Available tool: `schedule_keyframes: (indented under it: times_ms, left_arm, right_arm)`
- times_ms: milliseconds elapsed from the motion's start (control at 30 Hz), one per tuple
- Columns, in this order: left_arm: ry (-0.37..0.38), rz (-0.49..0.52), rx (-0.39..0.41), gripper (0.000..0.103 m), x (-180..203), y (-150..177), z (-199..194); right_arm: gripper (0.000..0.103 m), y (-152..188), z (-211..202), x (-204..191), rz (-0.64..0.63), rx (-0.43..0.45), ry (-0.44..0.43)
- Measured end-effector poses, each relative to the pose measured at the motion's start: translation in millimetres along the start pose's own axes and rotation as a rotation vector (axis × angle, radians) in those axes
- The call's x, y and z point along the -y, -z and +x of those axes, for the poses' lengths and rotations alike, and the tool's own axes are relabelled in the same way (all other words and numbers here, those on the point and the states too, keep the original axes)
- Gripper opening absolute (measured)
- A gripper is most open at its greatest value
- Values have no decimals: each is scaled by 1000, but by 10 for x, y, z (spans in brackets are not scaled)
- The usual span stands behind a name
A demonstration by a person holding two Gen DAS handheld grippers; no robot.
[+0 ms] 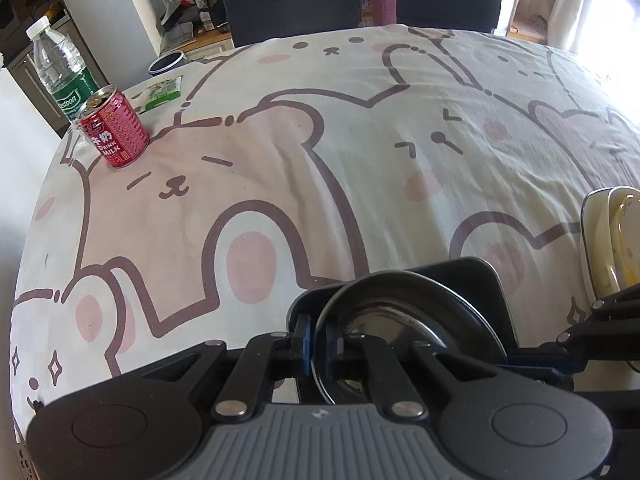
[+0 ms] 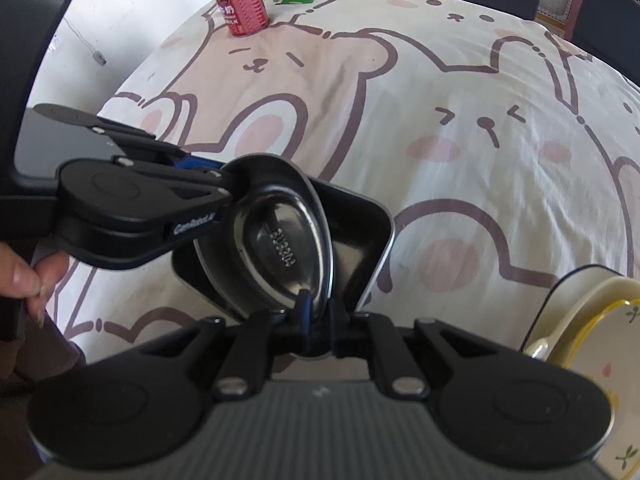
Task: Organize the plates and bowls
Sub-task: 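Lift the steel bowl and carry it toward the stacked dishes with both grippers, then lower the steel oval bowl onto the steel tray and open both grippers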
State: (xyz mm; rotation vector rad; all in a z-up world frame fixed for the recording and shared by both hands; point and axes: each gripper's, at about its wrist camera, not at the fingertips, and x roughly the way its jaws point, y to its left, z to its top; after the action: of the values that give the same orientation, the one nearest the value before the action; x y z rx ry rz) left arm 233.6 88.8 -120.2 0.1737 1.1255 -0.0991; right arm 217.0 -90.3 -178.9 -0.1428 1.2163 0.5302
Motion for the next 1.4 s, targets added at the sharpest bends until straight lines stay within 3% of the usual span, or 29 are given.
schedule_keyframes:
  times_ms: [833, 1400]
  left_arm:
    - [28, 22, -31, 10, -35, -10, 144]
    - [74, 7, -22, 21, -90, -22, 79]
  right_arm:
    - [10, -40, 156, 0, -22, -24, 9]
    - [12, -69, 88, 39, 10, 4, -3]
